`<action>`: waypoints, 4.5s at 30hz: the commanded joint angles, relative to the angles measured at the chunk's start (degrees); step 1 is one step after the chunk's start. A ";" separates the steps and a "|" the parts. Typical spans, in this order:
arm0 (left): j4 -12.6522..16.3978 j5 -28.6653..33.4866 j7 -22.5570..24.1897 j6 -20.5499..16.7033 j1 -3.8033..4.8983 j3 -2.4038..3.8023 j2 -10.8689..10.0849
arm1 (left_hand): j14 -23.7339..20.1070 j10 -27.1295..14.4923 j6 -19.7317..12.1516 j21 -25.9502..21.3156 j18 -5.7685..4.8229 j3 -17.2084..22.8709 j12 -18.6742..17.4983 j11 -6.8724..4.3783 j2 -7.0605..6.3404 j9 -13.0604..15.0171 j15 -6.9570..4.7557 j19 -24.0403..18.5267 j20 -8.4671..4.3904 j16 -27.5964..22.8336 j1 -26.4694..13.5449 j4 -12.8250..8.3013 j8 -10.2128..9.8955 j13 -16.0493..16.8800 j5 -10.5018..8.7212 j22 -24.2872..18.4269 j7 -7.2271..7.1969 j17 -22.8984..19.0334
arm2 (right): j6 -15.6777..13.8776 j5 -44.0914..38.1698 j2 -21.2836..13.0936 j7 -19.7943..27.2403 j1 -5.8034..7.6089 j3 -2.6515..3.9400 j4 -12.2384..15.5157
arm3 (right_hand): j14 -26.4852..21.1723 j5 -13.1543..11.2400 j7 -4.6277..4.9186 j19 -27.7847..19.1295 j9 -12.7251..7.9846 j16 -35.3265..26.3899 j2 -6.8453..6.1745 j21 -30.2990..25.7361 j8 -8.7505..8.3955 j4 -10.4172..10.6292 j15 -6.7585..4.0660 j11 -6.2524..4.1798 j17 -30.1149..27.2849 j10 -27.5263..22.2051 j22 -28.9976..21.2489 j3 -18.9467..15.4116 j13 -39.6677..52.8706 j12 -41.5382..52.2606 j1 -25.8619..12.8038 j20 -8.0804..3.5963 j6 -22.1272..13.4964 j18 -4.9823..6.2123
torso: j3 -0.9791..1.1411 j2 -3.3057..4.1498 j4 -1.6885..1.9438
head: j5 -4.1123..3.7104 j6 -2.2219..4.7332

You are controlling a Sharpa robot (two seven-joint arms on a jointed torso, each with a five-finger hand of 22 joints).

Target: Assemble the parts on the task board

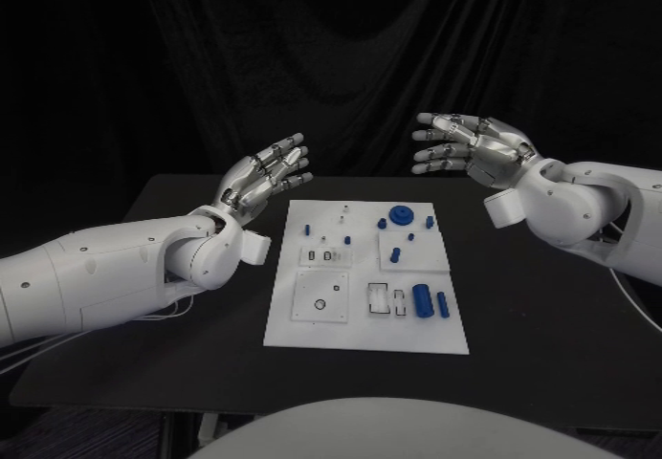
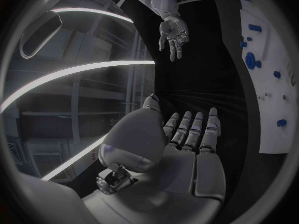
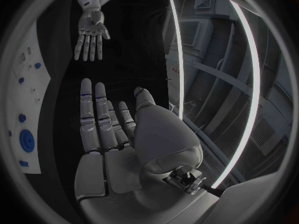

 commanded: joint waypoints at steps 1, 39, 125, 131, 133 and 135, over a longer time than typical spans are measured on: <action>0.36 -3.62 12.29 -0.83 -0.04 0.06 -0.74 | 0.32 0.70 0.84 0.35 -0.71 -0.16 0.47 0.10 0.07 0.11 0.42 0.75 0.00 0.05 0.89 0.00 0.26 0.07 0.80 0.03 0.23 -0.08 | 3.06 -16.33 0.13 -6.73 1.42 0.05 -0.66 | 6.76 -0.82 0.94 5.40 0.20 0.19 -0.35 1.87 0.83 -1.36 -1.69 -1.02 0.31 4.91 0.36 0.17 -0.78 0.00 1.78 -1.90 5.49 0.60 | -0.15 0.47 0.30 | 0.32 -0.05; 4.93 -11.53 14.24 -1.99 0.20 0.06 -7.51 | -3.79 2.34 1.63 -3.16 -0.78 0.71 0.27 1.27 0.15 0.13 -1.18 -4.29 -0.22 -3.77 5.12 0.07 0.22 0.06 5.30 -2.41 1.16 -0.61 | -13.72 -99.17 1.61 -25.93 6.03 0.05 1.42 | 27.53 -17.40 -3.03 26.60 -1.17 37.95 -12.69 36.99 -8.68 3.90 -9.83 -6.60 27.80 27.83 33.01 16.56 -1.04 -21.45 8.46 -10.15 19.28 -1.74 | -3.21 10.82 5.76 | -6.90 -0.05; 6.92 -17.10 15.38 -0.46 0.34 0.04 -10.45 | -16.09 -10.73 -0.62 -11.92 -0.97 2.38 -12.75 -8.48 -1.08 -0.24 -11.11 -18.51 -11.76 -11.74 6.34 0.10 -0.27 -1.72 7.00 -5.29 0.03 -2.77 | -20.07 -99.59 3.60 -21.18 4.15 0.11 -0.25 | 27.25 -7.16 -1.33 25.17 10.62 43.63 -16.51 42.75 -0.01 1.86 -10.78 -10.40 32.05 44.13 42.81 30.82 1.20 -17.29 2.87 -10.71 32.73 -2.61 | -3.65 15.51 6.42 | -8.40 4.38; 7.07 -17.10 15.94 -1.24 0.34 0.03 -10.47 | -16.09 -10.57 -0.33 -11.92 -0.91 2.38 -12.67 -8.57 -1.34 -0.21 -11.16 -18.51 -11.79 -11.74 6.60 -0.01 -0.23 -1.68 7.14 -5.29 0.20 -2.77 | -22.44 -99.59 5.21 -21.95 5.89 0.21 -0.78 | 27.49 -7.18 -1.47 25.49 11.29 44.41 -16.44 43.54 0.21 1.90 -10.79 -10.44 33.50 44.54 44.20 30.77 1.21 -17.38 2.29 -10.76 32.81 -2.88 | -3.67 15.50 6.30 | -8.13 4.37; 7.14 -17.10 16.07 -1.32 0.34 0.03 -10.38 | -16.09 -10.44 -0.04 -11.92 -0.92 2.38 -12.60 -8.72 -1.48 -0.17 -11.35 -18.51 -12.03 -11.74 6.74 0.02 -0.18 -1.66 7.20 -5.29 0.22 -2.77 | -22.68 -99.59 6.00 -22.15 6.28 0.27 -1.32 | 27.52 -6.96 -1.48 25.53 11.49 44.51 -16.46 43.69 0.11 1.87 -10.79 -10.41 33.66 44.54 44.46 30.83 1.18 -17.52 2.12 -10.77 32.55 -2.92 | -3.72 15.50 6.27 | -8.12 4.45; 7.18 -17.10 16.12 -1.30 0.34 0.03 -10.29 | -16.09 -10.40 0.08 -11.92 -0.93 2.39 -12.58 -8.79 -1.51 -0.16 -11.43 -18.51 -12.13 -11.74 6.79 0.03 -0.16 -1.65 7.24 -5.29 0.22 -2.77 | -22.74 -99.59 6.96 -22.27 6.55 0.33 -2.08 | 27.52 -6.93 -1.48 25.57 11.53 44.54 -16.45 43.78 0.09 1.87 -10.79 -10.40 33.71 44.52 44.63 30.85 1.17 -17.56 2.09 -10.77 32.49 -2.96 | -3.77 15.51 6.21 | -8.13 4.60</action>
